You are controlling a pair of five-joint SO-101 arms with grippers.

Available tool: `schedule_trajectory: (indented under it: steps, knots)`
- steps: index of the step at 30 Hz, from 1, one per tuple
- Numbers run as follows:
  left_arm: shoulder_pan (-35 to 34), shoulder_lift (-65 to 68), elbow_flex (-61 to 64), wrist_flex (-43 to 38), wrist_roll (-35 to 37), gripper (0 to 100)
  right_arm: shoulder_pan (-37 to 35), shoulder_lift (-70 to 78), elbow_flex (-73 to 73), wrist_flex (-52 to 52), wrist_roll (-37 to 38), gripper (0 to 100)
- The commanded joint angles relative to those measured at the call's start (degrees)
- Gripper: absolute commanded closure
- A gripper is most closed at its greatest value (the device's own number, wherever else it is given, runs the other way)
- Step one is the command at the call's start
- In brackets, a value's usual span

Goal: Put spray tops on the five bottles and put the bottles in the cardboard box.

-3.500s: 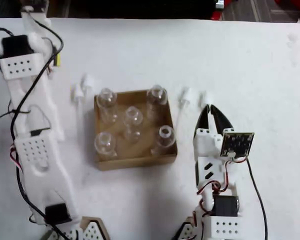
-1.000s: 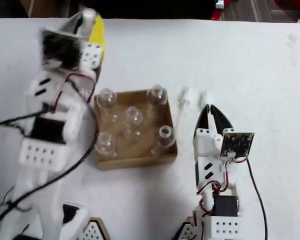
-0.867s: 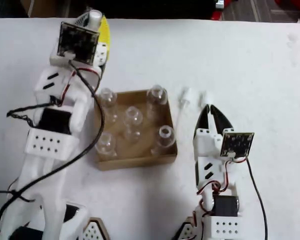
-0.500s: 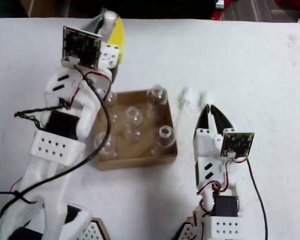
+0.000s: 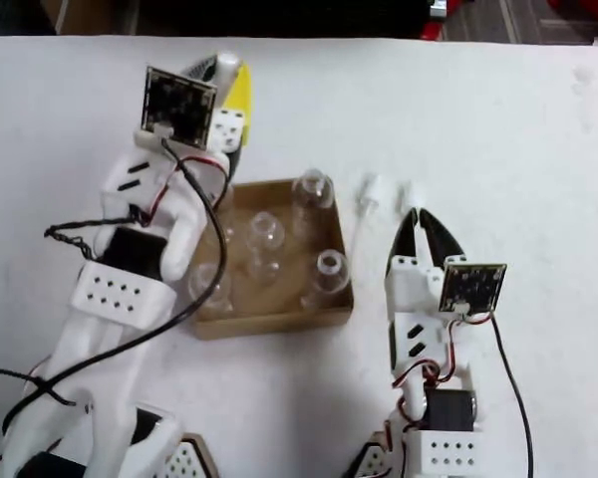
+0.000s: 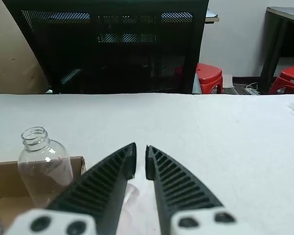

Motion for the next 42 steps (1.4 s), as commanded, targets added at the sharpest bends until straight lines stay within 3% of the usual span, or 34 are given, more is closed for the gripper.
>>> schedule_trajectory:
  steps: [1, 13, 18, 36, 42]
  knots:
    - [-1.4, -1.9, 1.2, -5.5, 0.9, 98, 0.0, -0.4, 0.5, 0.2, -0.1, 98.0]
    - [-0.2, -9.8, 1.4, -3.3, 0.8, 98, 0.0, -0.4, 0.5, 0.2, -0.1, 98.0]
    - [-0.5, -7.7, 1.9, -3.2, -4.7, 98, 0.0, -0.4, 0.5, 0.2, -0.1, 98.0]
    - [-2.0, -4.2, 2.5, -3.3, -1.9, 98, 0.0, -0.4, 0.5, 0.2, -0.1, 98.0]
    - [-2.0, -4.2, 10.0, -14.0, -1.9, 98, 0.0, -0.4, 0.5, 0.2, -0.1, 98.0]
